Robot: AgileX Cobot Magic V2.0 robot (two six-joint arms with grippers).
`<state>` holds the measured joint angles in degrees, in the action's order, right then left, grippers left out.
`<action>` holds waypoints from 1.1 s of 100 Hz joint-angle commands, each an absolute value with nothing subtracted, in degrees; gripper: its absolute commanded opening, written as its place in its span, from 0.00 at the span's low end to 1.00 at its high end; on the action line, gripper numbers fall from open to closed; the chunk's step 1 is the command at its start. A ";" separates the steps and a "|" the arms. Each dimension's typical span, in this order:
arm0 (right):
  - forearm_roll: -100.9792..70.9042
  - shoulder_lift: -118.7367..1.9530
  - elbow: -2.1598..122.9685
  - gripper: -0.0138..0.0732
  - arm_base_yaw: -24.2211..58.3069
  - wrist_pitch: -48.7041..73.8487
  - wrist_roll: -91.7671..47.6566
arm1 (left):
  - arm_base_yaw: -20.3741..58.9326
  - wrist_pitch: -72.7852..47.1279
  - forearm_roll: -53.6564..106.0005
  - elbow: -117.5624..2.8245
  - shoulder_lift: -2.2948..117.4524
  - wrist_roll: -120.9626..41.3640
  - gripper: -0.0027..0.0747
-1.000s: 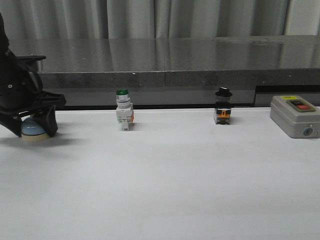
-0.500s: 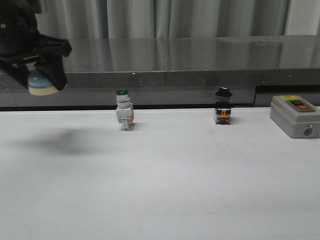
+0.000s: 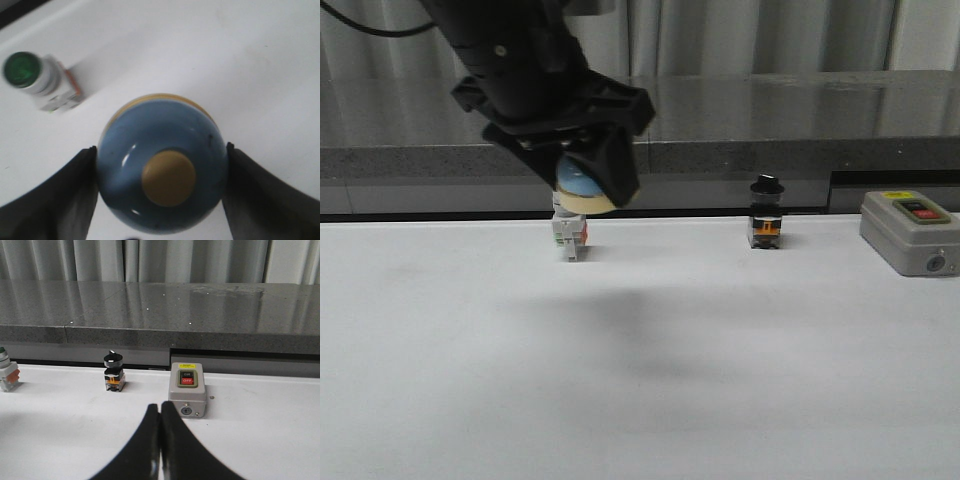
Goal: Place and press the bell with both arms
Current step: 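Lift the bell with the left gripper and carry it toward table center, then lower the bell onto the table and open the left gripper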
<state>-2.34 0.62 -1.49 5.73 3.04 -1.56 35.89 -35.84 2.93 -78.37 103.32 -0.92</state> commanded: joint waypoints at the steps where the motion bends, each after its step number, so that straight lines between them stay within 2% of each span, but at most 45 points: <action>1: -1.66 1.62 -0.66 0.09 5.42 -1.74 -1.74 | 37.91 -31.69 3.43 -81.59 103.00 -0.88 0.25; 33: -1.66 1.62 -0.66 0.09 5.42 -1.74 -1.74 | 39.62 -32.33 6.56 -87.52 113.16 -0.88 0.25; 88: -1.66 1.62 -0.66 0.09 5.42 -1.74 -1.74 | 39.62 -34.86 8.18 -87.52 118.69 -0.90 0.27; 97: -1.66 1.62 -0.66 0.09 5.42 -1.74 -1.74 | 39.62 -35.40 8.18 -87.52 118.69 -1.26 0.38; 102: -1.66 1.62 -0.66 0.09 5.42 -1.74 -1.74 | 39.62 -35.40 8.33 -87.68 118.69 -1.80 0.49; 110: -1.66 1.62 -0.66 0.09 5.42 -1.74 -1.74 | 39.62 -35.62 9.04 -87.78 118.69 -2.25 0.72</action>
